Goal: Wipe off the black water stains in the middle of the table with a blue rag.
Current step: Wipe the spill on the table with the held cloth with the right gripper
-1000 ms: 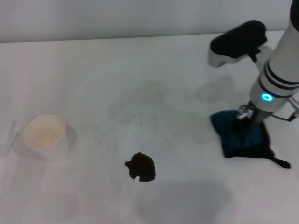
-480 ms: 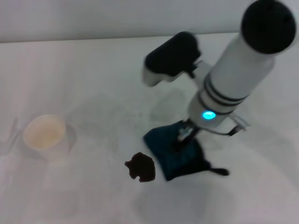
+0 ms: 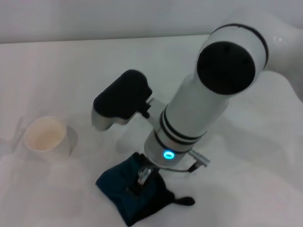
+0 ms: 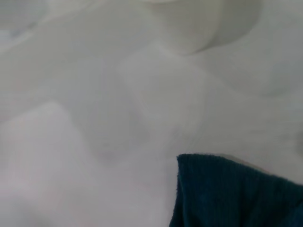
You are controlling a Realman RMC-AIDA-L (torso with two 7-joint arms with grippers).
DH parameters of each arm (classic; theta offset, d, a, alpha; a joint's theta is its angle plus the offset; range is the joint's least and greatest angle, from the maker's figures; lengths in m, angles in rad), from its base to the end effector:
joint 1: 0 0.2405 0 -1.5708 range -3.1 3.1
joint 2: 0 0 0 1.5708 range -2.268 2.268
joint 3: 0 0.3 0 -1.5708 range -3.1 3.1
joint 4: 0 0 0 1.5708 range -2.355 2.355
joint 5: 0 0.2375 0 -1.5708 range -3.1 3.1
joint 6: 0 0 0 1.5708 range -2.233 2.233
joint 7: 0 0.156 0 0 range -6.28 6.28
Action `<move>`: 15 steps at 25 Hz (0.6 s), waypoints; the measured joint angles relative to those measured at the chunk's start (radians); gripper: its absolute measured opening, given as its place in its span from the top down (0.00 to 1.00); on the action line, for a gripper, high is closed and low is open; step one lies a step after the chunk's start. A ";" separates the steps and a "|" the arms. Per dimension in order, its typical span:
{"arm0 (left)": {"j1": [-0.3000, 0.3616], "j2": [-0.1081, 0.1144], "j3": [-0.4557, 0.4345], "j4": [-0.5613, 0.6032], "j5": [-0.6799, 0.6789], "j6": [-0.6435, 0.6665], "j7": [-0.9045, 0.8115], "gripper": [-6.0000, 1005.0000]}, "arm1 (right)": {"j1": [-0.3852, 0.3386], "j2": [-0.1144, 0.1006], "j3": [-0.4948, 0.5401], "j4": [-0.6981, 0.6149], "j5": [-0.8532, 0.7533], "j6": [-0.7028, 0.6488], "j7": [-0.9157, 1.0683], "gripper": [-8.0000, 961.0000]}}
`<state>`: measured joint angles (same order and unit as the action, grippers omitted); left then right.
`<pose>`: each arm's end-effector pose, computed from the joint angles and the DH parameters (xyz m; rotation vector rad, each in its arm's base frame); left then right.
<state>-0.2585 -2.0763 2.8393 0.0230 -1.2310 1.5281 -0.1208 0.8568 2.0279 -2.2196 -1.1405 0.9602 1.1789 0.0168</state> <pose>-0.4137 0.2722 -0.0322 -1.6322 -0.3314 -0.6841 0.1370 0.3357 -0.1919 -2.7499 1.0147 -0.6678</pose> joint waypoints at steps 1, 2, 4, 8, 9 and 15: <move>-0.001 0.000 0.000 0.000 0.000 -0.001 0.000 0.12 | 0.003 0.000 -0.013 0.000 0.014 -0.009 0.000 0.94; -0.002 0.001 0.000 0.000 0.000 -0.002 0.001 0.12 | 0.006 0.000 -0.025 0.001 0.023 -0.017 0.000 0.94; -0.002 0.001 0.000 0.000 0.001 -0.003 0.001 0.12 | 0.009 0.000 -0.038 0.005 0.034 -0.030 -0.001 0.94; -0.003 0.001 0.000 -0.002 0.001 -0.004 0.001 0.12 | 0.019 0.000 -0.042 0.035 0.064 -0.055 -0.019 0.94; -0.003 0.001 0.000 -0.003 0.001 -0.004 0.001 0.12 | 0.023 0.000 -0.043 0.042 0.065 -0.059 -0.021 0.94; 0.004 0.001 -0.004 -0.011 -0.001 -0.005 0.001 0.12 | 0.082 0.000 -0.048 0.119 0.011 -0.060 0.021 0.94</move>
<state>-0.2540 -2.0754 2.8352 0.0124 -1.2316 1.5230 -0.1196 0.9392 2.0280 -2.2678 -1.0211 0.9716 1.1191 0.0380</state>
